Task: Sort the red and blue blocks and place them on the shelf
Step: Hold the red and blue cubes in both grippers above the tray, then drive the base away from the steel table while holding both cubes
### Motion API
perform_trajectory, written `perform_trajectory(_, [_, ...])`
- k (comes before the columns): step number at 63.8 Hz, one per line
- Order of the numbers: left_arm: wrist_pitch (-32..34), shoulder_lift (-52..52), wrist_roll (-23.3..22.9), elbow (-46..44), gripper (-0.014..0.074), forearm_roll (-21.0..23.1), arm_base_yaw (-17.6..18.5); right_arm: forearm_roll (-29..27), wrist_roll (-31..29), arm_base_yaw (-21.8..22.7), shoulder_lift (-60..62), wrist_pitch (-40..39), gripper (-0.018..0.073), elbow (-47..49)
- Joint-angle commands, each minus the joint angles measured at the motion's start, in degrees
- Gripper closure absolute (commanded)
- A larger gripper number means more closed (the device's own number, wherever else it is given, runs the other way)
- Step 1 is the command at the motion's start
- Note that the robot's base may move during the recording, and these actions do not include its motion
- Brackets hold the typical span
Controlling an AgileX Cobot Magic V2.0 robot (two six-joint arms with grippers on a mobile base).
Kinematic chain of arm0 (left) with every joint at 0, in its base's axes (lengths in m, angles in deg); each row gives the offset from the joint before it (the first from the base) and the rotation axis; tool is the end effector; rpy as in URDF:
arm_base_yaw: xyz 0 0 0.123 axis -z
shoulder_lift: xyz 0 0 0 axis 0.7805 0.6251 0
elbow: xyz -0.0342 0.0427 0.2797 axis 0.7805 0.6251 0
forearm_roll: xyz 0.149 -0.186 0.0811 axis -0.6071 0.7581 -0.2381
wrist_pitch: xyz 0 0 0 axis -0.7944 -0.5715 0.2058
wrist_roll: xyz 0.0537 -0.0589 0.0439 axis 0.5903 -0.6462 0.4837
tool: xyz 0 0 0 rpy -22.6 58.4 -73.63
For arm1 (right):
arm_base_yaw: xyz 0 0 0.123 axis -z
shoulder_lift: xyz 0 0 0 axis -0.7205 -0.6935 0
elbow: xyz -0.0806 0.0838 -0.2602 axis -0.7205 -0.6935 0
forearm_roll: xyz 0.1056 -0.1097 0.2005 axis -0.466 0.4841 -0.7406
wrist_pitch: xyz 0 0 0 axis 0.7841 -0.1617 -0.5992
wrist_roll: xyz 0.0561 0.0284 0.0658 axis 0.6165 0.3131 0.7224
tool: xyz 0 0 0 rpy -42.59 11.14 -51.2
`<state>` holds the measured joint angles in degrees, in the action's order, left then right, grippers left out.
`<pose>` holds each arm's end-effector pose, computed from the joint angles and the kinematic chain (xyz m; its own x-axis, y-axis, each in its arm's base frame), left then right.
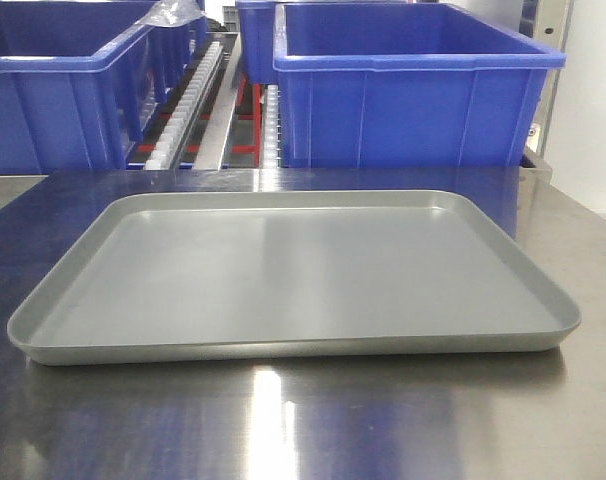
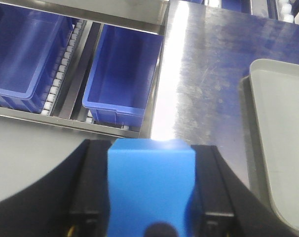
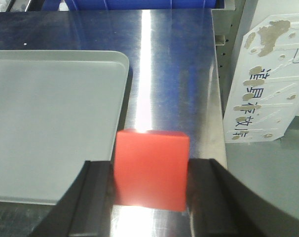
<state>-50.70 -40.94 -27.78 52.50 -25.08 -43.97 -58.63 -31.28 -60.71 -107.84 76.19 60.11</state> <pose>0.1020 -0.0014 0.2818 -0.5121 -0.2250 -0.8290 -0.1356 0.9742 -0.1806 0.1158 0.0268 0.2925 -0.4908 0.0687 -0.8686 -0.1298 0.9800 0.1508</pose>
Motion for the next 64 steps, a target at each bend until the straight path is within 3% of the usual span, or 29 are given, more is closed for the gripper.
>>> perform_trajectory(1, [4.3,0.0,-0.6,-1.7,0.0472,-0.7,0.0,0.6,0.0,0.3,0.0,-4.1,0.0509,1.6])
perform_trajectory(64, [4.3,0.0,-0.6,-1.7,0.0472,-0.7,0.0,0.6,0.0,0.3,0.0,-4.1,0.0509,1.6])
